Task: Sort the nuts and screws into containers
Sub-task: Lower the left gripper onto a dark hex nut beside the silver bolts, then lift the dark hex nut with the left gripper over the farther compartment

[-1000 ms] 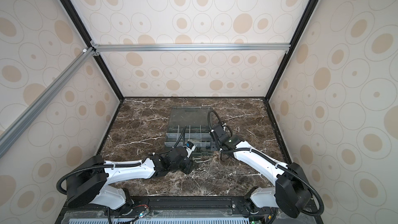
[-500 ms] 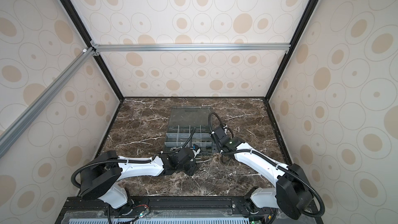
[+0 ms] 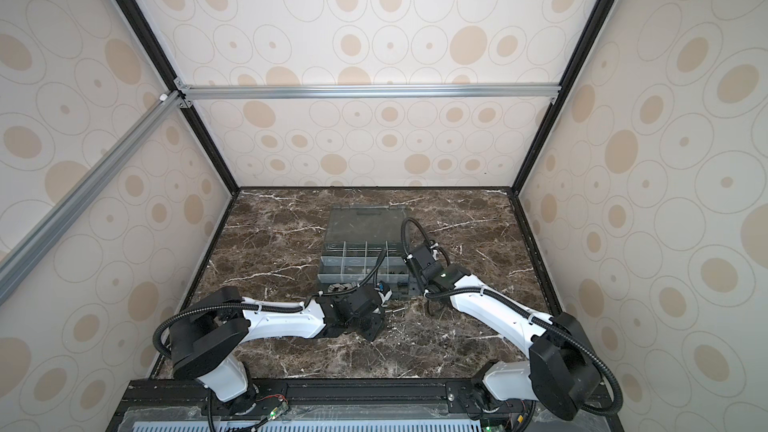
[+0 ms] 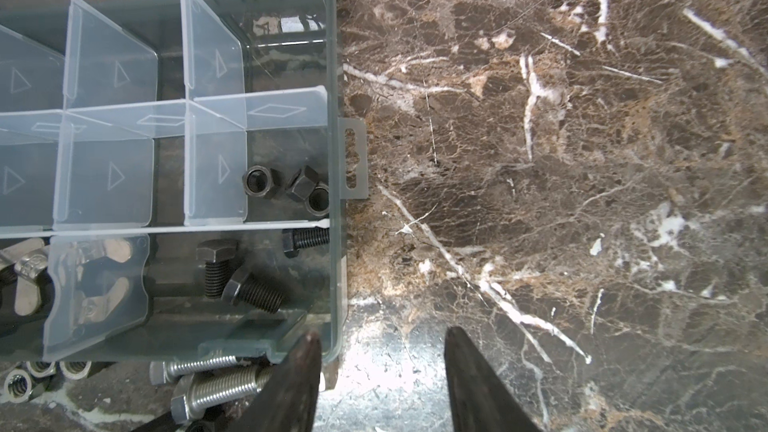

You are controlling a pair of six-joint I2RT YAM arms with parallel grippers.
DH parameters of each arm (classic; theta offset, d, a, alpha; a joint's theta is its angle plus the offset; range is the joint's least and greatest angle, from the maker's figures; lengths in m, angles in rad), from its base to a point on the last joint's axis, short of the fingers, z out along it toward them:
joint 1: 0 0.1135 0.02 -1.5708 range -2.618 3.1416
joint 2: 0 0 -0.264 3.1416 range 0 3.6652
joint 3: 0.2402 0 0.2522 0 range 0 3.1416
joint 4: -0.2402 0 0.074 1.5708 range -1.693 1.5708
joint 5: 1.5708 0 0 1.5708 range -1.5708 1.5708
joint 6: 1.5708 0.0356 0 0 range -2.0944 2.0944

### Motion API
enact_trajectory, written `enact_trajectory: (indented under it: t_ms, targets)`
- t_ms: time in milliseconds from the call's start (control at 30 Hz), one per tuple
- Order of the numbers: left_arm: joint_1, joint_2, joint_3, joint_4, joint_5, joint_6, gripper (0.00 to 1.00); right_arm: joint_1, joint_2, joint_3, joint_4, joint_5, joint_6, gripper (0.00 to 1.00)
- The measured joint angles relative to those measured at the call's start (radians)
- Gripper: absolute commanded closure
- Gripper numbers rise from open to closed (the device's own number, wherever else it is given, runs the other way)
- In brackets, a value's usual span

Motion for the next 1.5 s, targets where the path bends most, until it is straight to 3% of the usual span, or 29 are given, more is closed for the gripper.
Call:
enact_trajectory:
  t_ms: [1033, 1500]
  targets:
    - [-0.052, 0.041, 0.041, -0.027, -0.113, 0.062, 0.84, -0.003, 0.011, 0.0, 0.012, 0.004, 0.003, 0.49]
    - [-0.058, -0.033, 0.084, -0.131, -0.119, 0.083, 0.86, -0.011, -0.048, 0.0, -0.016, 0.044, 0.003, 0.49]
